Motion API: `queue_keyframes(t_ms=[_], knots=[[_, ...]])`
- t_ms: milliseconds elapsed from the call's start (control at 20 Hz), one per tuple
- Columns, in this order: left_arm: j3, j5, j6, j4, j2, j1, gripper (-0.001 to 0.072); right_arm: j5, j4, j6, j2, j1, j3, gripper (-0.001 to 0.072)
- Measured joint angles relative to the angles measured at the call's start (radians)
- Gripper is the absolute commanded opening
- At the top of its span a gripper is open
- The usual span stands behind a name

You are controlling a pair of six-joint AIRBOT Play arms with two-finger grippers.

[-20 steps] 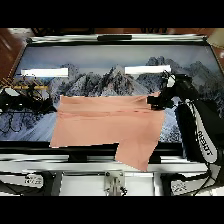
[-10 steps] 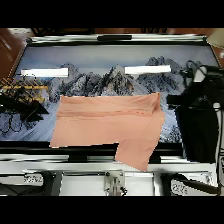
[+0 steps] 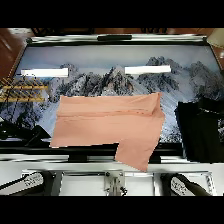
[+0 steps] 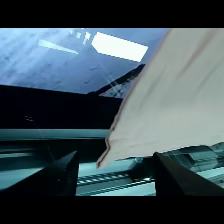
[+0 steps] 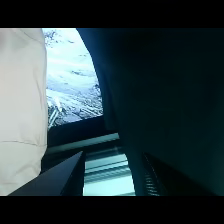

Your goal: Fold the shirts.

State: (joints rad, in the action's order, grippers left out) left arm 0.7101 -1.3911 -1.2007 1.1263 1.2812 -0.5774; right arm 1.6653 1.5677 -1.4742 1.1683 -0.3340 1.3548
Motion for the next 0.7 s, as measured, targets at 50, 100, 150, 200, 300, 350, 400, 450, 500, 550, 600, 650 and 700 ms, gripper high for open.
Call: queue_keyframes(t_ms=[50, 100, 150, 200, 300, 350, 400, 450, 500, 550, 600, 650, 700], knots=[[-0.018, 0.012, 0.009, -0.002, -0.004, -0.002, 0.0523, 0.001, -0.002, 0.010, -0.005, -0.006, 0.000, 0.0472], [-0.034, 0.022, 0.016, -0.006, -0.008, -0.002, 0.0522, 0.001, -0.003, 0.016, -0.009, -0.010, 0.000, 0.0471], [-0.047, 0.031, 0.021, -0.013, -0.010, -0.002, 0.0522, 0.001, -0.004, 0.021, -0.011, -0.013, 0.000, 0.0472], [-0.060, 0.042, 0.025, -0.020, -0.012, 0.002, 0.0522, 0.001, -0.006, 0.025, -0.013, -0.015, 0.000, 0.0472], [-0.082, 0.052, 0.030, -0.048, -0.014, 0.018, 0.0398, 0.001, -0.009, 0.032, -0.016, -0.017, 0.000, 0.0471], [-0.092, 0.062, 0.031, -0.055, -0.014, 0.028, 0.0309, 0.001, -0.009, 0.033, -0.016, -0.018, 0.000, 0.0472], [-0.099, 0.080, 0.031, -0.068, -0.015, 0.040, 0.0235, 0.002, -0.009, 0.036, -0.017, -0.020, 0.000, 0.0472], [-0.104, 0.091, 0.031, -0.078, -0.015, 0.051, 0.0148, 0.004, -0.009, 0.037, -0.018, -0.020, 0.000, 0.0471], [-0.108, 0.095, 0.026, -0.085, -0.016, 0.062, 0.0089, 0.006, -0.007, 0.039, -0.018, -0.020, 0.000, 0.0471], [-0.111, 0.102, 0.023, -0.093, -0.016, 0.068, 0.0032, 0.012, -0.003, 0.039, -0.018, -0.020, -0.004, 0.0472], [-0.113, 0.104, 0.018, -0.098, -0.016, 0.073, 0.0032, 0.013, 0.000, 0.039, -0.020, -0.020, -0.018, 0.0471], [-0.114, 0.104, 0.018, -0.102, -0.016, 0.077, 0.0032, 0.013, 0.000, 0.039, -0.027, -0.020, -0.042, 0.0472], [-0.116, 0.103, 0.016, -0.106, -0.017, 0.080, 0.0033, 0.016, -0.001, 0.039, -0.042, -0.020, -0.091, 0.0471]])
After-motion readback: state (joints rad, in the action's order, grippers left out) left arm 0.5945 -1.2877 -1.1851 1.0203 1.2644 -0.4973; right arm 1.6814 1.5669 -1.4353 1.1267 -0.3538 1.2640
